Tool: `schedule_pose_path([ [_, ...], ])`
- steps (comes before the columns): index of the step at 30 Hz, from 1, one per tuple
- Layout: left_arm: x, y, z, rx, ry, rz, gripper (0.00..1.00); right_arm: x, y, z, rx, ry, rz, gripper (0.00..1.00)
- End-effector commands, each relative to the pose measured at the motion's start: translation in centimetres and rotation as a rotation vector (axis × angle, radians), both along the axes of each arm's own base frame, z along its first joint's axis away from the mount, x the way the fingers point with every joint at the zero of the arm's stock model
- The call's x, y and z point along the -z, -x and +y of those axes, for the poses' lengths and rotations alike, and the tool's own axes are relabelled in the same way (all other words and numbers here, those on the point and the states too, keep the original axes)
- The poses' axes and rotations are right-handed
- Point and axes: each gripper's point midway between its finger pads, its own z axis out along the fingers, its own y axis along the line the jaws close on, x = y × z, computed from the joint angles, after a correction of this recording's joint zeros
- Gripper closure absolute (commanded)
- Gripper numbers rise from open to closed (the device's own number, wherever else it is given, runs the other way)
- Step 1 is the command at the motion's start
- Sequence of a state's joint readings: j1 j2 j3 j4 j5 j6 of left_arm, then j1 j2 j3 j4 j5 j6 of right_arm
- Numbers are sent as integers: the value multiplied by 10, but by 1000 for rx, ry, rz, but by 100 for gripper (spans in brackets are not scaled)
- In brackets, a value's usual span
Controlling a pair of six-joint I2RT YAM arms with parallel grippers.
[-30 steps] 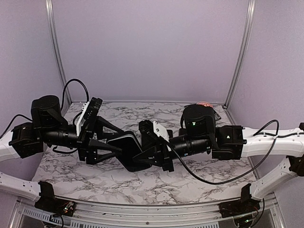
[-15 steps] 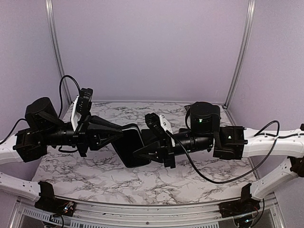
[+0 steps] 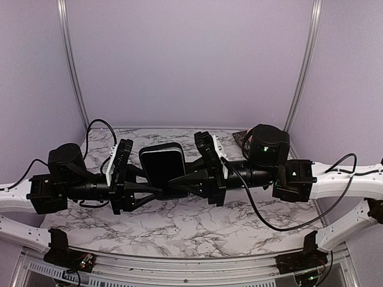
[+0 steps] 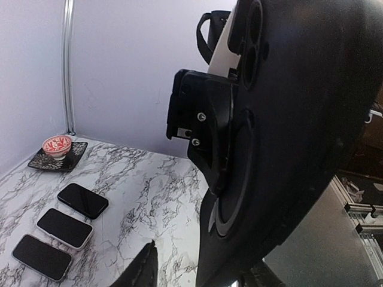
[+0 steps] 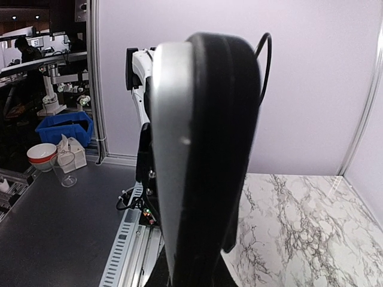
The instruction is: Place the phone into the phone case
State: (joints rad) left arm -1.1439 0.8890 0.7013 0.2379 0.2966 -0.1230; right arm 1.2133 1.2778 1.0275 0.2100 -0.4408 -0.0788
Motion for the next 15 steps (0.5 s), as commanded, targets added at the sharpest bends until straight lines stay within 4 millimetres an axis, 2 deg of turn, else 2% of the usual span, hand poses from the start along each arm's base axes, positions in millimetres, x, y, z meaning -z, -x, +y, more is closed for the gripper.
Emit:
schedule_pose_path([
  [1,-20,7,-12,27,30,-76,77,-56,6,-8,-14,-174,-59,100],
  [2,-22,8,-13,31,33,-86,94,-57,6,-7,-17,-176,-56,100],
  [3,-23,9,-14,32,36,-90,100,-57,7,-7,-21,-174,-54,100],
  [6,-23,13,-17,48,35,-95,100,-57,7,-8,-20,-177,-49,100],
  [7,-23,14,-18,49,34,-96,85,-57,7,-8,-19,-180,-47,100],
  [8,-22,13,-19,49,32,-94,58,-57,8,-9,-23,-187,-45,100],
  [9,-21,13,-21,50,28,-93,47,-58,8,-9,-26,-194,-42,100],
  [11,-20,15,-27,69,20,-93,45,-59,9,-8,-36,-203,-40,100],
  [12,-19,17,-30,82,16,-89,49,-59,9,-7,-38,-205,-41,100],
  [13,-20,18,-32,92,16,-85,58,-60,10,-6,-41,-207,-42,100],
  [14,-20,20,-34,104,15,-81,73,-61,9,-6,-41,-206,-43,100],
  [15,-21,21,-34,113,18,-81,96,-62,10,-5,-43,-204,-45,100],
])
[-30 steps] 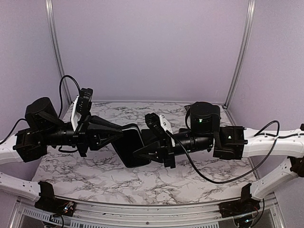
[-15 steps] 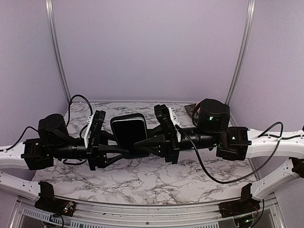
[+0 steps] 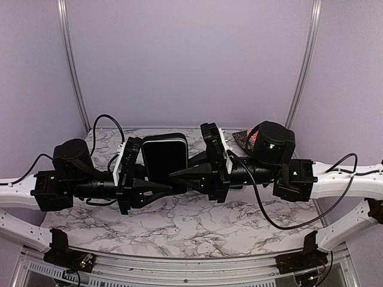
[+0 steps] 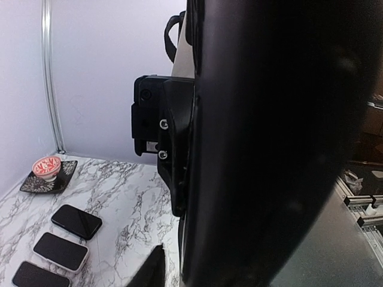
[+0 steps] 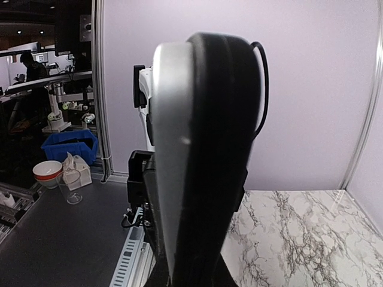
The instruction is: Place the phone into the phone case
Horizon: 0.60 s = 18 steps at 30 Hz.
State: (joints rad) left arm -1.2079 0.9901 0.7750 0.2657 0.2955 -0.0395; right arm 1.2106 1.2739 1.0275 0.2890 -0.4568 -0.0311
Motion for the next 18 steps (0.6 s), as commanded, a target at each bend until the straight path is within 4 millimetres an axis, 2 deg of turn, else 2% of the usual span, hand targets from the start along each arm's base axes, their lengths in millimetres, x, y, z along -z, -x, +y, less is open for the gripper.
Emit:
schedule_pose_path([
  [1,-13,8,-7,46,26,5,100,-42,8,-4,-27,-125,-63,100],
  [3,-15,9,-2,41,36,-7,100,-38,9,-3,-36,-104,-59,100],
  [4,-15,8,1,28,39,-11,100,-37,9,-2,-37,-94,-56,85],
  [6,-10,5,4,8,33,-28,100,-39,6,-1,-24,-78,-55,30],
  [7,-8,4,5,-1,31,-37,100,-43,4,0,-11,-75,-59,21],
  [9,-7,4,6,-7,28,-47,100,-48,-1,3,13,-63,-59,17],
  [10,-7,4,6,-6,28,-47,100,-49,-3,6,16,-53,-62,18],
  [11,-7,5,5,-5,28,-47,100,-48,-4,9,16,-38,-63,23],
  [13,-7,5,4,-5,25,-77,100,-44,-5,15,8,-13,-56,42],
  [15,-7,5,5,-8,25,-80,100,-39,-5,18,-2,9,-46,96],
  [16,-7,5,5,-10,26,-81,100,-36,-4,19,-11,20,-40,100],
  [18,-7,4,6,-13,27,-82,100,-36,1,17,-42,22,-40,100],
])
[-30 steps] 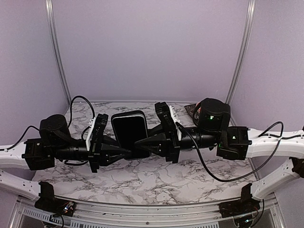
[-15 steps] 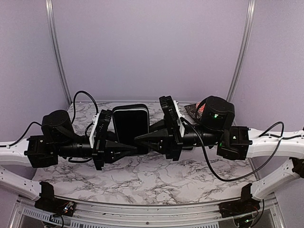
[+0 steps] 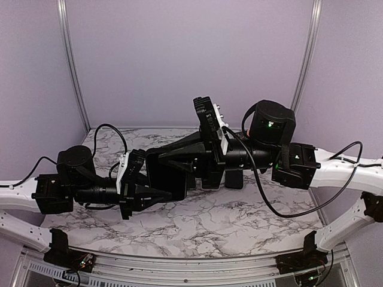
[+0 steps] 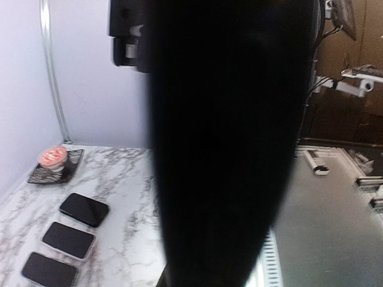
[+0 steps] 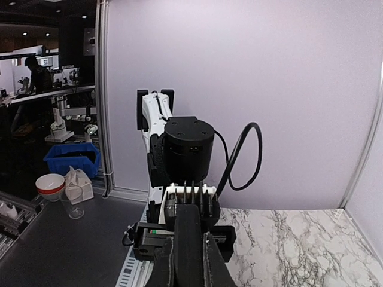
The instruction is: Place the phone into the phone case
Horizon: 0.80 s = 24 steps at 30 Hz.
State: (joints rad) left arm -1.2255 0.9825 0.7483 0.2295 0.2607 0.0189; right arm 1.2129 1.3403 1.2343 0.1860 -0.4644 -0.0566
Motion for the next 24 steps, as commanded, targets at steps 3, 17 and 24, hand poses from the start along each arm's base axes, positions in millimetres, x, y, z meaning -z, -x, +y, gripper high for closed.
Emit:
schedule_pose_path([
  [3,-26,3,4,0,82,-39,100,8,-4,-1,16,46,24,98],
  [17,-27,2,3,-5,82,-38,100,21,-15,-31,81,21,147,100],
  [24,-28,1,5,-12,86,-37,100,12,-20,-36,120,16,144,35],
])
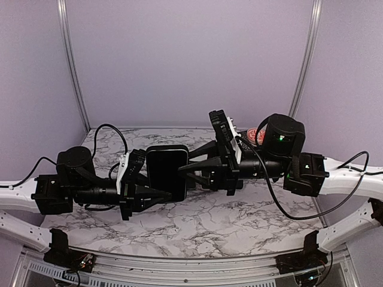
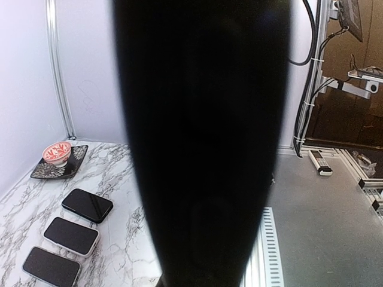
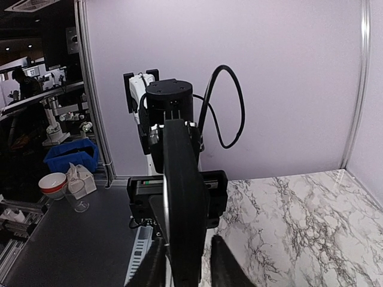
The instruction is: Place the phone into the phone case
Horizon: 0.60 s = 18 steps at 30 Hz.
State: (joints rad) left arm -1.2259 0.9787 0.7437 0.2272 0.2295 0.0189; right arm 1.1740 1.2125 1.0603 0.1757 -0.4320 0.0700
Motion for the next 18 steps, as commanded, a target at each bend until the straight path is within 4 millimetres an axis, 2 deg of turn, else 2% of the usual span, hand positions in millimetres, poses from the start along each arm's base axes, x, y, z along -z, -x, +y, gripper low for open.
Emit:
schedule_pose_path([
  [1,-29,6,4,18,88,-34,100,-24,-10,-5,61,-44,-5,27],
  [2,-27,6,4,20,86,-31,100,-27,-8,-3,50,-51,-4,25],
  [3,-27,6,4,20,86,-31,100,-29,-6,-1,32,-60,-2,31],
  [4,-27,6,4,20,85,-30,100,-29,-5,2,18,-60,1,60],
  [5,-28,6,4,20,87,-30,100,-27,-9,6,29,-46,10,96],
  [6,-29,7,4,20,90,-31,100,-23,-8,8,22,-31,15,100],
  [9,-30,6,4,17,94,-23,100,-13,-4,10,-6,-26,41,100],
  [10,-31,6,5,15,95,-22,100,-9,-7,9,8,-19,56,68],
  [11,-32,5,6,8,100,-24,100,-1,-14,9,51,3,77,44],
  [13,-34,1,8,-20,110,16,100,14,-21,8,91,26,114,37],
  [15,-35,1,9,-23,114,24,100,17,-12,9,42,1,147,38],
  [16,-35,2,9,-18,116,28,100,17,-8,10,15,-17,157,44],
  [18,-32,3,7,-12,109,41,100,20,-5,16,-14,-20,172,79],
])
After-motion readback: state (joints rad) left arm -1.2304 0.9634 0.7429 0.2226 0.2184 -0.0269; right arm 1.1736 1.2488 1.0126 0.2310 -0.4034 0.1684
